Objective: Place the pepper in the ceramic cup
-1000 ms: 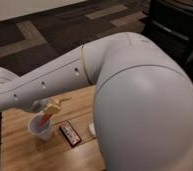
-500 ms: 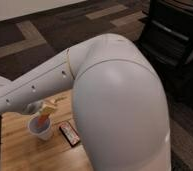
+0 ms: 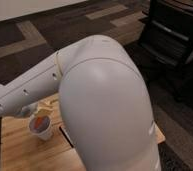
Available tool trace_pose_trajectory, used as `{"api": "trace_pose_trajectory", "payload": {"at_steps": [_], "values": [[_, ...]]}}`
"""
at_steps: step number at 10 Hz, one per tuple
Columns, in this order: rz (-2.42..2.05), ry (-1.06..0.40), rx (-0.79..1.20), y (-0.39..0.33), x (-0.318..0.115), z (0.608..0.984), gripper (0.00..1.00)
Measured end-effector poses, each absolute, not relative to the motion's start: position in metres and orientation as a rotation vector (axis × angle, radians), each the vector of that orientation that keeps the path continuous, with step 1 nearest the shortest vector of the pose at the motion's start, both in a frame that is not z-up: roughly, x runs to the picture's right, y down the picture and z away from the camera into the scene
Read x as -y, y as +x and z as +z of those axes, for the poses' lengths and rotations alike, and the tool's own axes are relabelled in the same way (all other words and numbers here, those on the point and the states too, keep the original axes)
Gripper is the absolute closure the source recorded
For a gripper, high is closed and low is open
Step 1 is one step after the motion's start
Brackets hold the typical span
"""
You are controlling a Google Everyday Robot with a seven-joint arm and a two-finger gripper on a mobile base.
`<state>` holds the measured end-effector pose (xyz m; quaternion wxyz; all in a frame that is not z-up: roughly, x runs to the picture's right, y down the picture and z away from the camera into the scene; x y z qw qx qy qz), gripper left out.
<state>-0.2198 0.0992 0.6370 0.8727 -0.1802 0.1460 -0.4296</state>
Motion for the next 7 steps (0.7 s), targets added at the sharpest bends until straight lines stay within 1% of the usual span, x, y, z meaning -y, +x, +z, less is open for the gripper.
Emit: {"api": "trace_pose_trajectory", "payload": {"at_steps": [7], "values": [[-0.958, -0.368, -0.328, -0.233, -0.1, 0.649, 1.0]]}}
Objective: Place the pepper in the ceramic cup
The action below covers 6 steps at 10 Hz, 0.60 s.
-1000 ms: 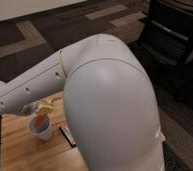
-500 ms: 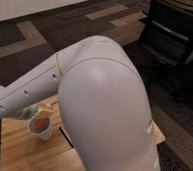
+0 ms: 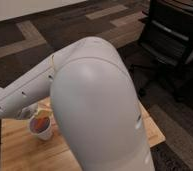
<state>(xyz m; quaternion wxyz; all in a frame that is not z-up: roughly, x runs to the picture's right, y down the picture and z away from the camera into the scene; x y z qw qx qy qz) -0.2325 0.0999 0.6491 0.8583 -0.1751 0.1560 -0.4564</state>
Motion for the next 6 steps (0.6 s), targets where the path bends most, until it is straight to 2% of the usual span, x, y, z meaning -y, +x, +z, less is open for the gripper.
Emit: {"api": "trace_pose_trajectory", "payload": {"at_steps": [4, 5, 6], "values": [[-0.979, -0.367, -0.327, -0.2407, -0.1037, 0.6541, 1.0], [-0.978, -0.367, -0.327, -0.2399, -0.1033, 0.6543, 0.96], [-0.977, -0.368, -0.328, -0.2395, -0.1033, 0.6546, 0.81]]}}
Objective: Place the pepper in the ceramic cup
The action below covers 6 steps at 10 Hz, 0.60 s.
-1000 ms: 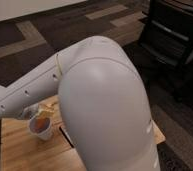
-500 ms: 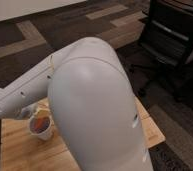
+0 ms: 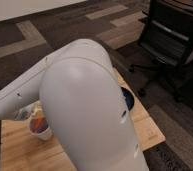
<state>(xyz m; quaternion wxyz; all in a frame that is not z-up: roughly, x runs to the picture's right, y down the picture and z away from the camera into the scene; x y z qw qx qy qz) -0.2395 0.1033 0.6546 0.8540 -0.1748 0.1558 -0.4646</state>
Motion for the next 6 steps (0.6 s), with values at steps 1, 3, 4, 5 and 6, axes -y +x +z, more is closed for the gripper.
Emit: {"api": "trace_pose_trajectory", "payload": {"at_steps": [1, 3, 4, 5, 6], "values": [[-0.978, -0.368, -0.328, -0.2395, -0.1035, 0.6548, 0.7], [-0.978, -0.368, -0.327, -0.24, -0.1037, 0.6546, 0.46], [-0.979, -0.368, -0.327, -0.2401, -0.1037, 0.6546, 0.35], [-0.979, -0.368, -0.327, -0.2402, -0.1038, 0.6546, 0.23], [-0.979, -0.369, -0.328, -0.2399, -0.1043, 0.6552, 0.2]]}}
